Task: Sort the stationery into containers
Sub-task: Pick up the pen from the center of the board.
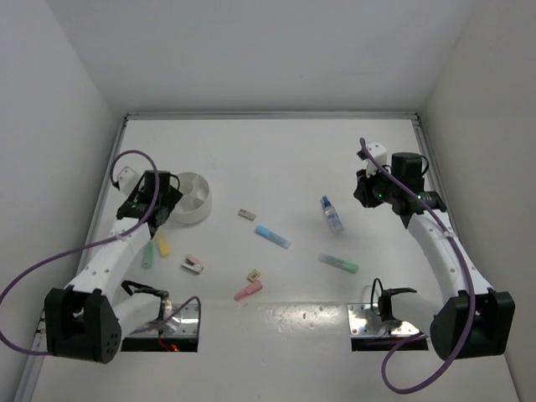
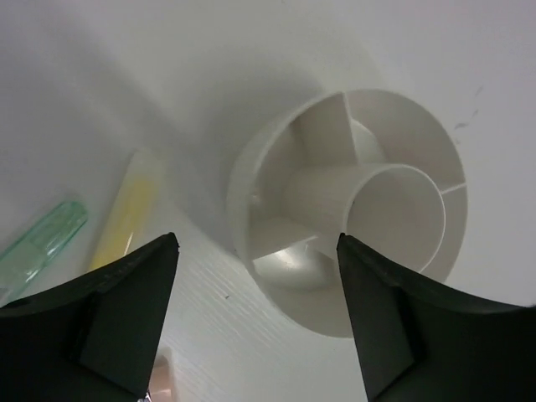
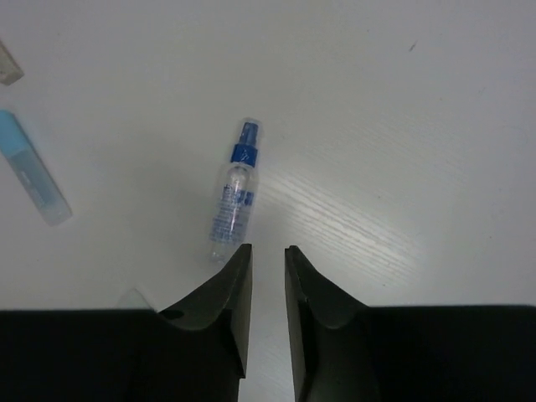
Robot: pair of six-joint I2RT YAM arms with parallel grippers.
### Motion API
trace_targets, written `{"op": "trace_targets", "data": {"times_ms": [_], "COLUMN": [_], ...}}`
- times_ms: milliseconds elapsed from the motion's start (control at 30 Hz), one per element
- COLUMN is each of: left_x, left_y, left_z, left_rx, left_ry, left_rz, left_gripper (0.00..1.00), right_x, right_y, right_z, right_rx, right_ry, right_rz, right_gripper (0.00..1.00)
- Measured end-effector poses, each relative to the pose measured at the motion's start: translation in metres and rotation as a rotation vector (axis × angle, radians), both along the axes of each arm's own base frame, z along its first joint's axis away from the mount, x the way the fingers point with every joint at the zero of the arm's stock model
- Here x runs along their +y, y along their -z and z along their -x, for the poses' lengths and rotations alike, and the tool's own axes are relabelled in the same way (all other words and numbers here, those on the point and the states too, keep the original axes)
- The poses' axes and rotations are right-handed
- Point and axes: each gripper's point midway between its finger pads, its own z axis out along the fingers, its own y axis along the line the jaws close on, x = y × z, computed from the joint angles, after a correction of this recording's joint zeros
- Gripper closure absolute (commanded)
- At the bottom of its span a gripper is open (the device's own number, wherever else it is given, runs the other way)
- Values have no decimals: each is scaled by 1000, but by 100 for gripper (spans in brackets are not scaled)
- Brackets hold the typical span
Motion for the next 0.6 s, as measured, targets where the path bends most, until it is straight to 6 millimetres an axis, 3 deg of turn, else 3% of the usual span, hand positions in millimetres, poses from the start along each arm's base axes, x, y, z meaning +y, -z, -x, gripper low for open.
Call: {"op": "trace_targets", "data": {"times_ms": [33,67,100,167,233,333,467,533,600], "left_x": [4,8,13,20,27,44,50,52,57], "left_y": [-4,-8,-13,-21,-17,10,37,39,44], "left_z": [7,14,22,35,44,61,73,76,76], "left_rx": [-6,-12,-22,-44,-42,62,180,192,215], "left_ry": [-38,-71,-107,-165,-201,-268,-257,-254,-262], "left_rz": [1,3,1,7,16,9,-8,-10,1], "left_gripper": [37,37,45,45,38,33,12,11,16], "right_x": [0,0,-1,-1,-1,-2,-5,-6,-7], "right_y": [0,0,0,0,-1,-6,-15,-16,-16], "right_z": [0,0,0,1,1,3,3,3,3], "right_rx": [-2,-3,-3,-2,-4,-23,-54,-58,-57], "right_ry": [-4,-5,-7,-8,-7,-3,11,14,18], "right_rz": [5,7,9,10,12,15,24,27,31], "right_gripper": [72,72,71,69,69,69,68,65,65]}}
